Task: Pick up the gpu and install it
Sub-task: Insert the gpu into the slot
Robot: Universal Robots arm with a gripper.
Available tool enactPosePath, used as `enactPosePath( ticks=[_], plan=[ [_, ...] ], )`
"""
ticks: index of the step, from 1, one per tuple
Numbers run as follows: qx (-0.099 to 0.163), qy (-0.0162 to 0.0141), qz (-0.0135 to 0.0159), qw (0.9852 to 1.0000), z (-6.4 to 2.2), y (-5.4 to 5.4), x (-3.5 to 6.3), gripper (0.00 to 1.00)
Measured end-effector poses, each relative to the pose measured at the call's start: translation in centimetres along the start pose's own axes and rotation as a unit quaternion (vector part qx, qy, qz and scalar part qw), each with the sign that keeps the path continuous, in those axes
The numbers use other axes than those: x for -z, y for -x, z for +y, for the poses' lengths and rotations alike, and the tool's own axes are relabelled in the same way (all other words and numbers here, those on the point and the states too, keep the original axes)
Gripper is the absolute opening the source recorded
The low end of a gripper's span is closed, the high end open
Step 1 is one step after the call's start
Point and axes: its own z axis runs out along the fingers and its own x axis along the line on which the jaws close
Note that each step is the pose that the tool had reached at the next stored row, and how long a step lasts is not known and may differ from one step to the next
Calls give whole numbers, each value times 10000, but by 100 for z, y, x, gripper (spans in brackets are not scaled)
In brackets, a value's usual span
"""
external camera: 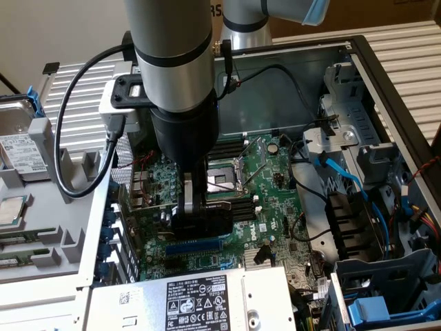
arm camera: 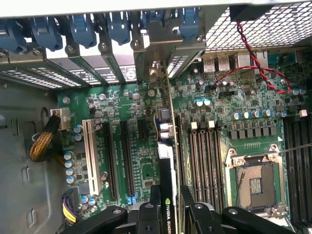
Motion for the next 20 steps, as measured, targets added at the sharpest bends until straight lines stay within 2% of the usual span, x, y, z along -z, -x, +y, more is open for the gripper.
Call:
enactPosePath(
  ticks=[20],
  plan=[
    [0,0,0,10000,-14,0,-17,26]
  ],
)
